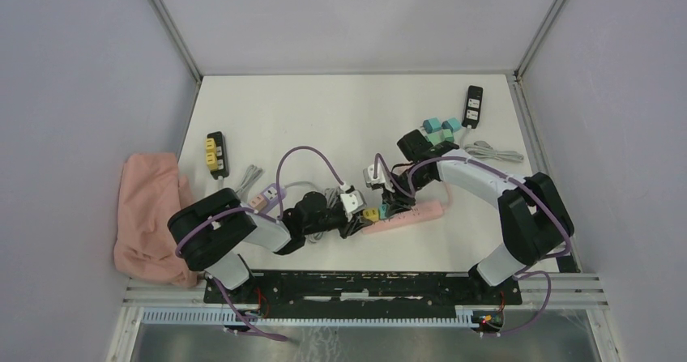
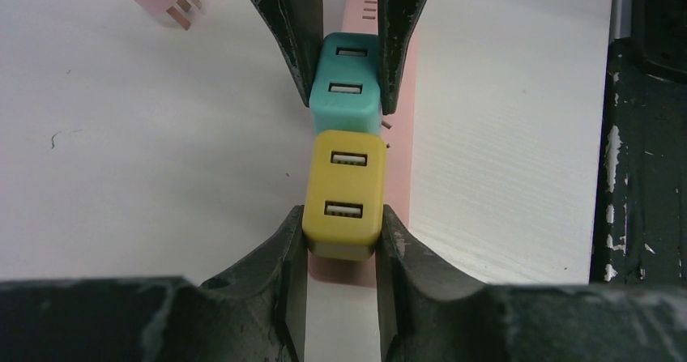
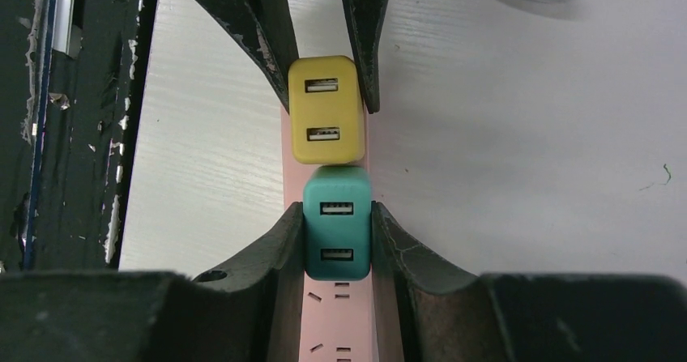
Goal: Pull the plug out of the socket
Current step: Remove the plug from the socket.
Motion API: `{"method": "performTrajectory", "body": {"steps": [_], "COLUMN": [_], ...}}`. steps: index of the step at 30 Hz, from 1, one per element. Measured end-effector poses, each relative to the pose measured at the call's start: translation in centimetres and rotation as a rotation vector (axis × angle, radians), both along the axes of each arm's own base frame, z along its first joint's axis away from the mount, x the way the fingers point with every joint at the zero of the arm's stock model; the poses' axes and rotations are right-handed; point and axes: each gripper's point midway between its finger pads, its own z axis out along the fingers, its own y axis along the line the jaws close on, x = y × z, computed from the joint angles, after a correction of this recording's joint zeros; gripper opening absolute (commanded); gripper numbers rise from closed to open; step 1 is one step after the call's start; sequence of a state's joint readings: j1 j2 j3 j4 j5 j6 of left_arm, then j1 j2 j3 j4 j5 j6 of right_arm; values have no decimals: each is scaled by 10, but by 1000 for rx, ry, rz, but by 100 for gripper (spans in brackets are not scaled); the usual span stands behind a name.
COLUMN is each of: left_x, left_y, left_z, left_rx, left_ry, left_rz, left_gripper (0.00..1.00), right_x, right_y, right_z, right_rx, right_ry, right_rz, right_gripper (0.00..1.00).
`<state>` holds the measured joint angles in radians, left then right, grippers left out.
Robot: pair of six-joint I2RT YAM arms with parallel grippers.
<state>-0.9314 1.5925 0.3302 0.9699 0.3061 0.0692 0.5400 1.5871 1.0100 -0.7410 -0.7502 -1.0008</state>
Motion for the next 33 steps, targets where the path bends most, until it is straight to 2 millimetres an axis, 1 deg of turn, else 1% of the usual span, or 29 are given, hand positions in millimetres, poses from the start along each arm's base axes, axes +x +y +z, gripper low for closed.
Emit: {"method": "performTrajectory", "body": {"steps": [5,10,16,21,26,33], "left_x": [-1,-3,-4,-3,-2,-4], "left_y": [-2,-1,0,-1,-3,-1], "left_z": [2,-2,-3,0,2,-2], "left_rx": [-5,3,6,-4,-9,5], "left_ry": [-2,7,10,2,-1,12], "left_rz": [-6,-14,-16,-14,-15,-22], "left_gripper": [3,3,3,3,3,3], "right_x": [-5,-12,-11,-5,-7,-13], "right_y": [-2,3,7,2,-1,6], "right_z": [2,-1,0,2,4,0], "right_rx": [27,15,1,19,40,13], "right_ry": [-7,-11,30,55,52,46], "right_rz": [56,98,37,-5,23,59], "right_gripper": [0,0,0,0,0,0]}}
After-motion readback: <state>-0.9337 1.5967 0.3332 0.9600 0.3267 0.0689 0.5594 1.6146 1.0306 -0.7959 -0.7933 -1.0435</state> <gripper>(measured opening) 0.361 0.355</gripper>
